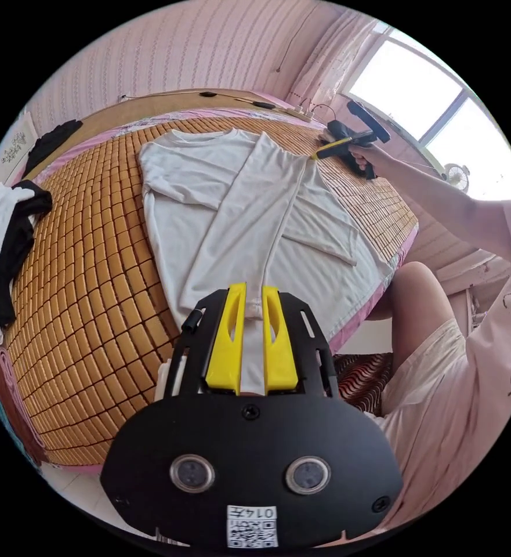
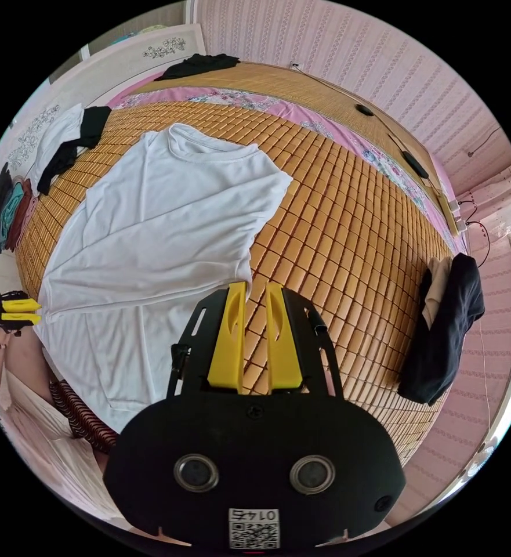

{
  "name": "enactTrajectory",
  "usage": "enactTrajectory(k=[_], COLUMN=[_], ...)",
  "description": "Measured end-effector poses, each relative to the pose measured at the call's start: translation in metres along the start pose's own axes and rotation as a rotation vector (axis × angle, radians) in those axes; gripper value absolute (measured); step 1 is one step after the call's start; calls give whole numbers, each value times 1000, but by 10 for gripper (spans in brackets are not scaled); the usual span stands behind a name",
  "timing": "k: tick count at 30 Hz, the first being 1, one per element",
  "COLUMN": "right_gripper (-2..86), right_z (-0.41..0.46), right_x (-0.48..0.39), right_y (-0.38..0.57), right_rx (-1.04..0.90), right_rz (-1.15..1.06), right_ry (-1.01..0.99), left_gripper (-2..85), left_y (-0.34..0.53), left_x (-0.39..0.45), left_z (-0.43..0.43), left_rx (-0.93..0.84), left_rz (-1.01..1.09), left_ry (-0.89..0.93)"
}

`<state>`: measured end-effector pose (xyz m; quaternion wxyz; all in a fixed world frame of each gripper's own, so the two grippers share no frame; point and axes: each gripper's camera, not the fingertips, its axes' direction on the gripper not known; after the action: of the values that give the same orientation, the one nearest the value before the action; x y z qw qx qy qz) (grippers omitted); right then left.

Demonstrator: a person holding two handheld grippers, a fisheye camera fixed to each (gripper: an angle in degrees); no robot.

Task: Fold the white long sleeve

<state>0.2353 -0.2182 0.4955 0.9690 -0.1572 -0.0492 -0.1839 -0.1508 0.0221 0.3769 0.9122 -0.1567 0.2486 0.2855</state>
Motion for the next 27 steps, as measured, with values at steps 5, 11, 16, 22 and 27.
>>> enactTrajectory(k=[5,11,16,22,27], right_gripper=[61,60,58,48,53], right_z=[-4,-20,1,38,25], right_x=[11,-19,-72,-104,-66], right_y=[7,12,16,37,55], right_rx=[-12,65,18,-40,-2], right_rz=[-8,-129,-297,-388,-333], right_ry=[33,-72,-222,-193,-245], left_gripper=[3,-4,30,40,50], left_y=[-12,-13,-13,-12,-10], left_x=[3,14,8,0,-24], left_z=[35,31,47,51,52], left_rx=[-98,-138,-161,-157,-154], left_rz=[44,132,128,126,98], left_ry=[13,-19,-11,-9,99])
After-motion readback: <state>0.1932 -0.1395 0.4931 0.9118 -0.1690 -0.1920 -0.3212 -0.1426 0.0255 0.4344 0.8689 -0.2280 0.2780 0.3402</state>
